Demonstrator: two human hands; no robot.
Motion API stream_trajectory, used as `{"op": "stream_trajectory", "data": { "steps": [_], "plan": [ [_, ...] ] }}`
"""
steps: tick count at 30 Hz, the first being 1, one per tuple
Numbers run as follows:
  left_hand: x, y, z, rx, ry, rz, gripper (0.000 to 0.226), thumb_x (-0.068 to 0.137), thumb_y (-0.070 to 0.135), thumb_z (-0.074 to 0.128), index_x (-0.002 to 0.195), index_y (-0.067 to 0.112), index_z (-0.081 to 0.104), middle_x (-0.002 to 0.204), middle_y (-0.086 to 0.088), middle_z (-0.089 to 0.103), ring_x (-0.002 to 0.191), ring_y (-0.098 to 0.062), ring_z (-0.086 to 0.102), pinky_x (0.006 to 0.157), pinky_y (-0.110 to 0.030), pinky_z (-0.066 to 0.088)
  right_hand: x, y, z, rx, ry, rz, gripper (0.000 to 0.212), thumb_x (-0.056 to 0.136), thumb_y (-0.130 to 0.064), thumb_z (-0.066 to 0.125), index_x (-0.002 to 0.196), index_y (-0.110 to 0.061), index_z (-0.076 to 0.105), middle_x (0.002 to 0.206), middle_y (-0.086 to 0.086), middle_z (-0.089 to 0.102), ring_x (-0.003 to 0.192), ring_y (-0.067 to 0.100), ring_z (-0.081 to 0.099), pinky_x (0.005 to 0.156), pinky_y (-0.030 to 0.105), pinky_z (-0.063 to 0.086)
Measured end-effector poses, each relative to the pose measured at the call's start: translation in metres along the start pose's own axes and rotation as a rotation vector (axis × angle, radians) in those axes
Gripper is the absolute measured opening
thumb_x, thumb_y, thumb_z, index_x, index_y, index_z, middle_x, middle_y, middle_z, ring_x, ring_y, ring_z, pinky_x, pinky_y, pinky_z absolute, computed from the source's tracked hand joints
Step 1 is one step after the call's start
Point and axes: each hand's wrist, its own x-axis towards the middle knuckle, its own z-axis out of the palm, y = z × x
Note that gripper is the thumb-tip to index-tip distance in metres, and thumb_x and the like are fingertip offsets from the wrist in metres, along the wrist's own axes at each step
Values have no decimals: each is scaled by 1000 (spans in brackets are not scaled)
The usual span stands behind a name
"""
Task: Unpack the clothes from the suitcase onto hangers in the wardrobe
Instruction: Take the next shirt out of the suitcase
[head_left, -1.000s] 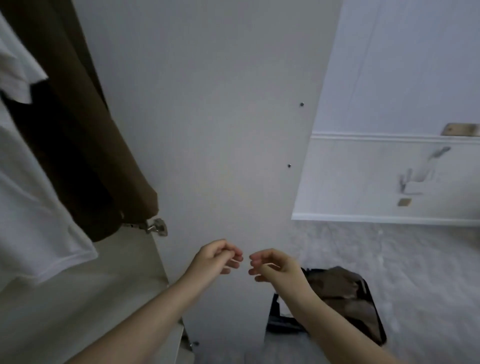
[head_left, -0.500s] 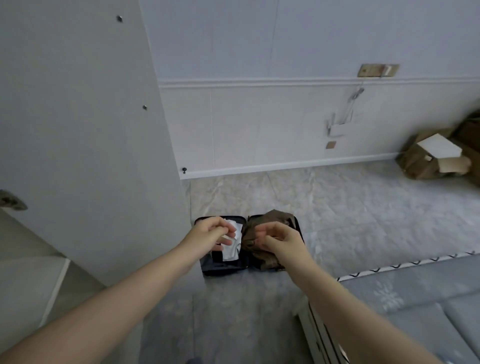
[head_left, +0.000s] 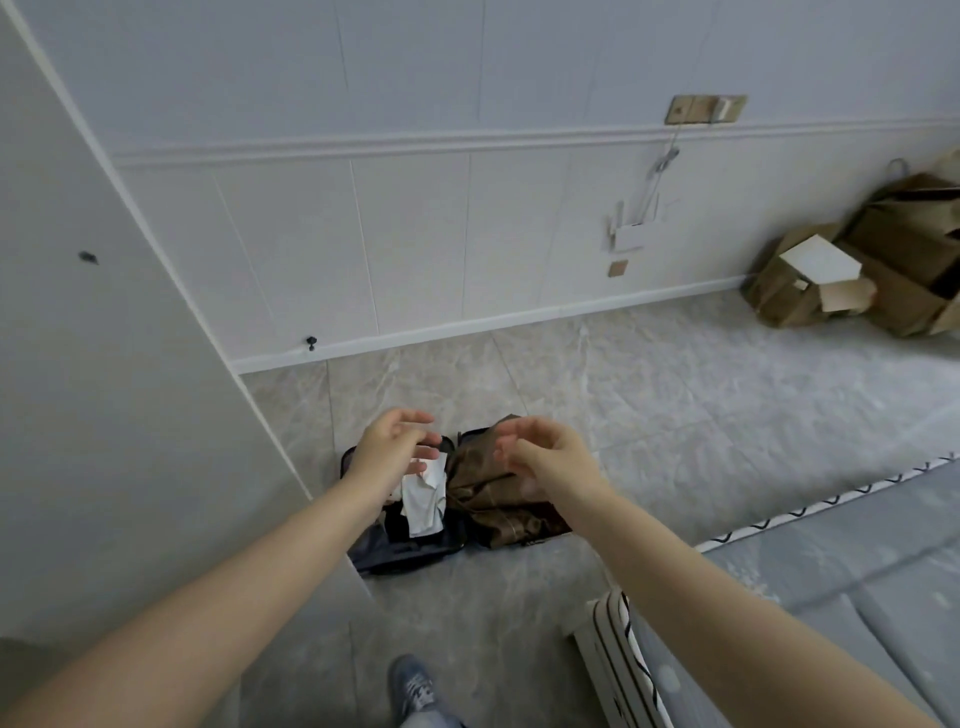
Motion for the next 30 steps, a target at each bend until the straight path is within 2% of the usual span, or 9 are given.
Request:
{"op": "stream_trajectory", "data": {
  "steps": [3,8,12,16,19,22,25,30],
  "plan": [
    [39,12,1,-32,29,-16,22,93,3,47,92,17,64,83,-6,70,70,-19,67,72,-35,55,35,-13,8,25,14,7,15,91,-2,63,102,-6,72,77,4,71,60,6,61,52,14,46],
    [91,24,1,-66,25,-56,18,93,4,49,97,13,64,84,-7,70,73,-19,67,72,-34,55,94,-32,20,93,33,15,13,90,-4,67,101,-8,73,83,6,73,72,7,69,66,16,54],
    [120,31,2,-39,32,-38,13,98,11,52,103,12,64,87,-5,71,78,-20,67,80,-37,56,134,-49,19,160,33,60,13,90,-5,67,100,-11,73,90,8,73,82,16,71,81,27,57],
    [150,33,4,-4,38,-28,14,99,12,52,97,14,66,86,-2,72,77,-15,67,76,-32,56,175,-57,11,175,-18,97,15,91,-7,67,104,-12,73,100,11,73,91,21,72,89,33,58],
    [176,33,8,-11,74,-61,15,99,11,52,96,14,66,85,0,71,75,-14,67,74,-30,56,206,-58,6,148,-34,140,15,91,-7,68,105,-11,72,103,11,73,91,21,73,90,33,58],
    [200,33,17,-39,121,-104,16,99,9,52,93,14,66,86,-3,70,75,-16,66,80,-37,55,238,-56,0,111,-85,199,16,92,-8,67,106,-11,72,103,10,73,97,22,72,94,33,57],
    [224,32,24,-57,166,-158,15,98,8,53,91,12,66,86,-4,70,72,-15,66,79,-37,55,269,-56,-10,80,-126,239,17,93,-8,66,109,-10,71,109,13,72,105,26,70,97,36,55],
    [278,33,37,-126,249,-230,13,96,6,56,88,10,66,82,-4,70,73,-17,68,74,-33,56,339,-53,-35,50,-95,223,17,93,-5,63,108,-6,70,107,18,73,98,26,71,98,39,53]
  ]
}}
